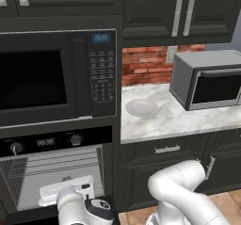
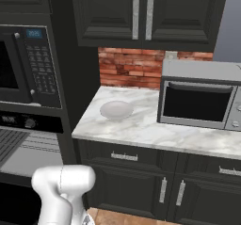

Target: Take the fish from the oven and place it on the plate on the counter.

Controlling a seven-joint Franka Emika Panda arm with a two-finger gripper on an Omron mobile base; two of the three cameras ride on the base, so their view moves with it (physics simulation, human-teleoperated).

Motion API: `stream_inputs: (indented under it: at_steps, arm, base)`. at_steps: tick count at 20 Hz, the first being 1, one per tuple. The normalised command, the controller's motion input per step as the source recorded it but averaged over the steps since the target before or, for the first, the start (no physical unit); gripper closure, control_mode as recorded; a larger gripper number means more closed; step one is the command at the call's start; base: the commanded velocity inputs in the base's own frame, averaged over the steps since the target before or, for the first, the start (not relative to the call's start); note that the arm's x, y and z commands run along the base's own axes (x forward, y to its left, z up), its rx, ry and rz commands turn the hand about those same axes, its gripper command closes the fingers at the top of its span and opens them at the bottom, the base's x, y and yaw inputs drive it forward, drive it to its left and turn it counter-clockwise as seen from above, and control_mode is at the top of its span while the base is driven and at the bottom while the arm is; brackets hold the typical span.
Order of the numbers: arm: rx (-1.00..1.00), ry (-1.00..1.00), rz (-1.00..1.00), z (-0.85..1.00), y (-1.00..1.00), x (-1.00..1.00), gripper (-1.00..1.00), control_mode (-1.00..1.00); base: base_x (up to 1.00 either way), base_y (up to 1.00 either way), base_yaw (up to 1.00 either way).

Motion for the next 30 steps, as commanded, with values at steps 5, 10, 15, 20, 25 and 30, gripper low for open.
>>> stream_inputs:
  at_steps: [5,10,15,20,25,30]
  arm:
    - [-0.1,-0.21,-0.08,-0.55,0.37,0.44,1.0,-1.0]
    - [-0.05,-0.17,-0.11,-0.5,0.23,0.37,1.0,-1.0]
    - [0.0,-0.09,-0.1,-0.46,0.01,0.44,1.0,-1.0]
    - [0.0,-0.01,-0.02,-0.04,0.0,0.42,1.0,-1.0]
    - [0.0,0.0,0.0,-0.04,0.0,0.39,1.0,-1.0]
    - [0.0,0.0,0.0,-0.41,0.0,0.48,1.0,-1.0]
  base:
    - [0.0,0.0,0.0]
    - [0.0,0.0,0.0]
    - [0.0,0.0,0.0]
    - [0.0,0.0,0.0]
    - [0.0,0.0,0.0]
    - [0.0,0.0,0.0]
